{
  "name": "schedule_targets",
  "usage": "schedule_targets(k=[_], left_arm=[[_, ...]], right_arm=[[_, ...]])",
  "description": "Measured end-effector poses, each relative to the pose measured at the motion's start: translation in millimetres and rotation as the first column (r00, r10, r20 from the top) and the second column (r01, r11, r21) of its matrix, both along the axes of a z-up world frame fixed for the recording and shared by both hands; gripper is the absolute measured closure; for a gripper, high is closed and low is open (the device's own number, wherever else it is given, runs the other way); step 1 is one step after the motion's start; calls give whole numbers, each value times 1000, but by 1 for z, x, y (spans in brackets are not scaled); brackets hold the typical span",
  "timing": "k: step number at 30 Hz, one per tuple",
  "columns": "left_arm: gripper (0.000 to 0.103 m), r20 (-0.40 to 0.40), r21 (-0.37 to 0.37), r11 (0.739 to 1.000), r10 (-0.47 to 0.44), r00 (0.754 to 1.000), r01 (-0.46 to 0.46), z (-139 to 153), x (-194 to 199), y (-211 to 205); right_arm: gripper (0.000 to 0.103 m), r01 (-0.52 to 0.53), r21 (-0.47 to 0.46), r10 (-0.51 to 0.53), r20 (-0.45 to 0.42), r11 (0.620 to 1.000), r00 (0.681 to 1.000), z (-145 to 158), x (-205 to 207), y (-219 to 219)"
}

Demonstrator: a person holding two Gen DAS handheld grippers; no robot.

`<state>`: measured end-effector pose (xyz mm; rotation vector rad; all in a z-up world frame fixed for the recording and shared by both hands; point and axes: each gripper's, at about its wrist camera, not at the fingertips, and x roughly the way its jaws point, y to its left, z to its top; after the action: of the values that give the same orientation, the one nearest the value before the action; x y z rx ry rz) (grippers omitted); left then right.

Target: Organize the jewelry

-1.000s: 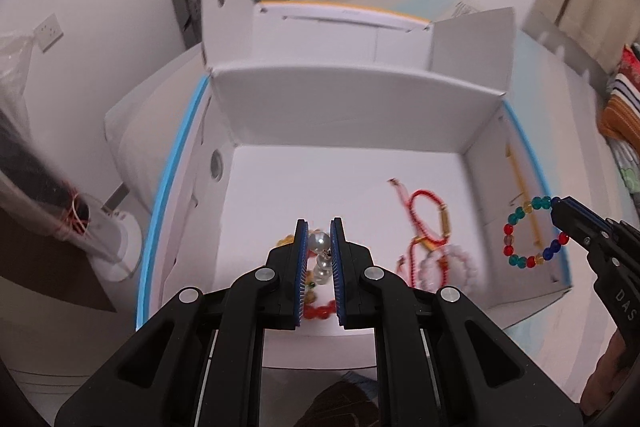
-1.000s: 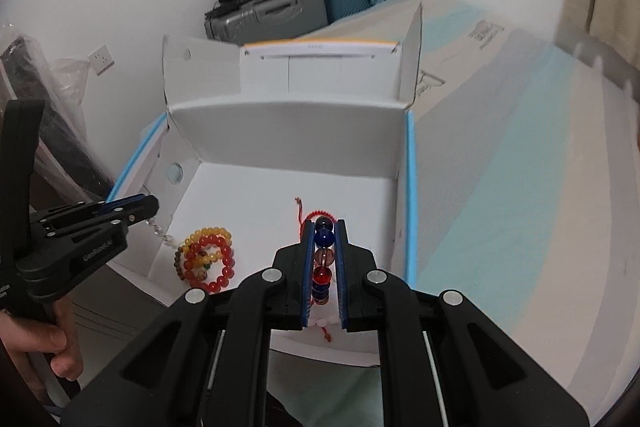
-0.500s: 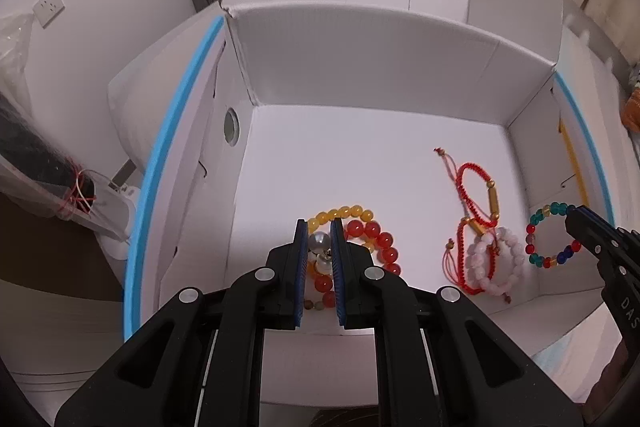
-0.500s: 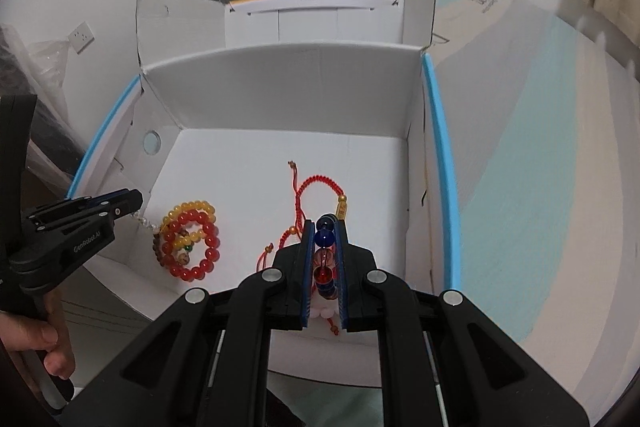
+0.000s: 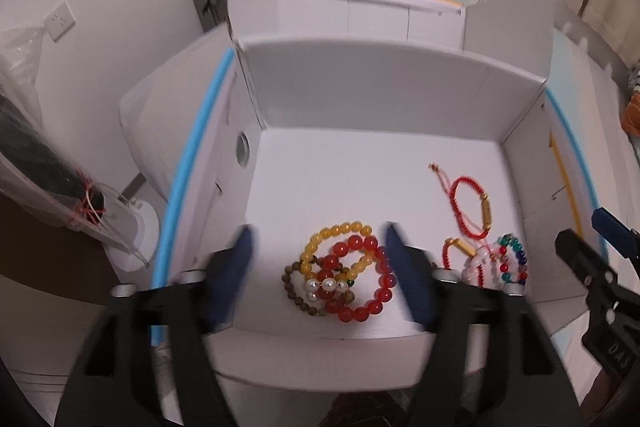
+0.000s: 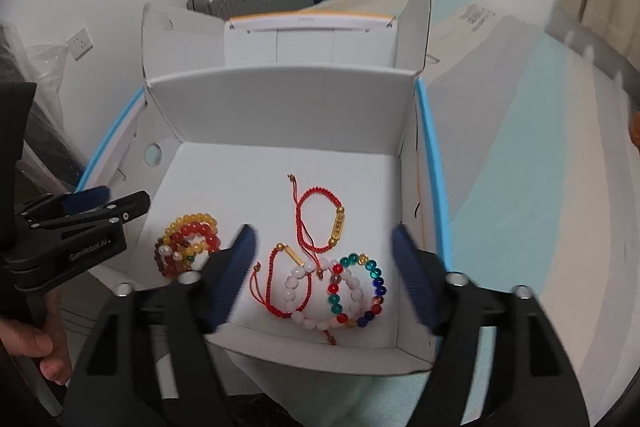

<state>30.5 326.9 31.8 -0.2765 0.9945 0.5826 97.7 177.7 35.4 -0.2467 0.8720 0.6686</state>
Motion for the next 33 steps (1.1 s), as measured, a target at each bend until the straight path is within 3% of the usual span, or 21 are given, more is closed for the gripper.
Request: schedule_targets(k=[2, 4, 6, 13, 18, 24, 33], left_arm=[[12, 22, 24, 1000, 1, 1000, -2, 11, -5, -4], [6, 41, 47, 999, 5, 999, -7, 20, -11, -8], [6, 69, 45, 999, 2, 998, -5, 28, -20, -12], [6, 126, 19, 1000, 2, 992, -4, 37, -57, -18], [6, 153, 7, 1000, 6, 988, -7, 37, -84, -24], [6, 178, 52, 999, -27, 984, 18, 38, -107, -40], [6, 169, 70, 997, -57, 984, 46, 33, -114, -54]], right_arm=[[23, 6, 12, -6, 15, 1000, 1000, 6, -4, -5], [16, 22, 28, -23, 33, 999, 999, 14, -9, -11], [9, 43, 35, -45, 63, 998, 997, 21, -16, -18], [8, 90, 56, -96, 112, 994, 989, 35, -45, -35], [8, 118, 27, -121, 115, 993, 986, 26, -69, -48], [8, 174, -13, -171, 114, 985, 979, 12, -86, -61], [8, 169, -12, -167, 121, 985, 979, 13, -93, -63]])
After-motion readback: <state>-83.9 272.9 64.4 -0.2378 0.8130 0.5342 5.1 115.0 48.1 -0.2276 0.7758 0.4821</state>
